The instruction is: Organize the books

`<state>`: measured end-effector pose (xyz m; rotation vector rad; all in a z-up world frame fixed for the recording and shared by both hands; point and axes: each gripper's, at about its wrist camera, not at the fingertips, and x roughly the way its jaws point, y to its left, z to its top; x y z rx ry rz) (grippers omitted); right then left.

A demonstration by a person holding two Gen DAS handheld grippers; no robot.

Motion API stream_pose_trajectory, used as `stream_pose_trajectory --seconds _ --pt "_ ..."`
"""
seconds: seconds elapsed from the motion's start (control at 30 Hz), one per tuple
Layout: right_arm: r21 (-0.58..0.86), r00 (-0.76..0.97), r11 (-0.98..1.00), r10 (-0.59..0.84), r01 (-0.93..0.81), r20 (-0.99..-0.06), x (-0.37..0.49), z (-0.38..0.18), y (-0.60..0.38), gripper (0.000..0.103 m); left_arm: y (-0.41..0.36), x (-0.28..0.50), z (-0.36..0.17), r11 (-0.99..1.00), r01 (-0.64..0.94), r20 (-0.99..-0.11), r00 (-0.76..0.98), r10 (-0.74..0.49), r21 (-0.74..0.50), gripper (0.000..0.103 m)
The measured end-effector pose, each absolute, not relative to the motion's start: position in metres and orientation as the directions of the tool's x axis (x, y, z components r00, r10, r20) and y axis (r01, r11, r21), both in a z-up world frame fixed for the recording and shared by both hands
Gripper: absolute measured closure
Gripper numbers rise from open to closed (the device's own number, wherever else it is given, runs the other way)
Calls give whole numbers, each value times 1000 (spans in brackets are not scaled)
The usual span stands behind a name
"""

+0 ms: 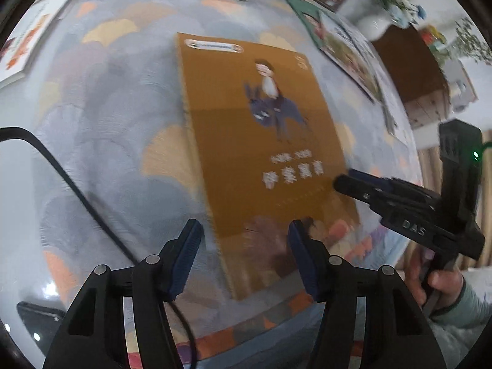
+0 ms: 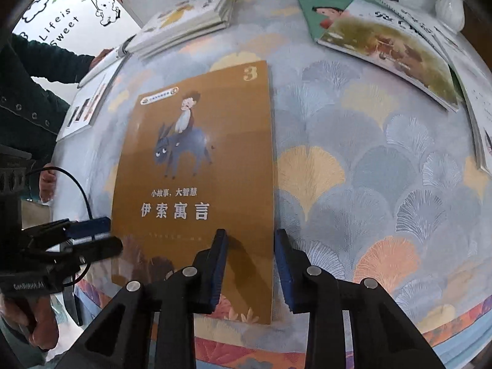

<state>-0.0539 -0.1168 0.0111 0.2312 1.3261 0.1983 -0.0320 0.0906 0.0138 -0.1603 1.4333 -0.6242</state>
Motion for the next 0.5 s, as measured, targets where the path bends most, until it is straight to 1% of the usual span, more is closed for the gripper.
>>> stream_pose_trajectory --seconds 0.1,0.13,0.17,0.2,0.23,0.27,0.3,0.37,0.43,0.47,0.5 --pt "295 234 955 289 -7 -928 -59 13 -123 72 92 -30 13 819 276 -850 12 -527 -503 46" --pt "306 237 952 297 2 -925 -58 12 -125 72 97 -28 14 797 243 -817 26 -576 -553 46" --pt "320 241 947 307 16 -921 -58 12 -125 72 102 -26 17 766 210 -777 42 -628 -607 46" --pt "331 248 943 314 28 -916 -60 12 -131 72 109 -24 22 711 174 -713 64 -699 -681 46" --pt "345 258 938 323 42 -911 -65 14 -141 72 118 -19 28 626 138 -620 88 -779 -767 46" --pt "380 268 922 349 70 -898 -66 14 -149 72 120 -17 32 586 130 -579 95 -810 -800 46" --pt "414 272 906 377 93 -886 -66 13 -155 72 120 -14 36 568 137 -559 99 -823 -812 46" --pt "484 284 863 432 147 -856 -66 8 -168 72 110 -10 38 605 179 -598 99 -796 -776 46" --pt "520 292 834 460 181 -839 -66 5 -175 72 104 -10 31 635 185 -631 89 -771 -750 51" --pt "531 297 826 467 191 -833 -67 6 -176 72 103 -12 27 640 194 -637 86 -766 -744 59" --pt "541 300 817 475 198 -827 -68 5 -178 72 102 -13 25 642 197 -640 83 -764 -741 64"
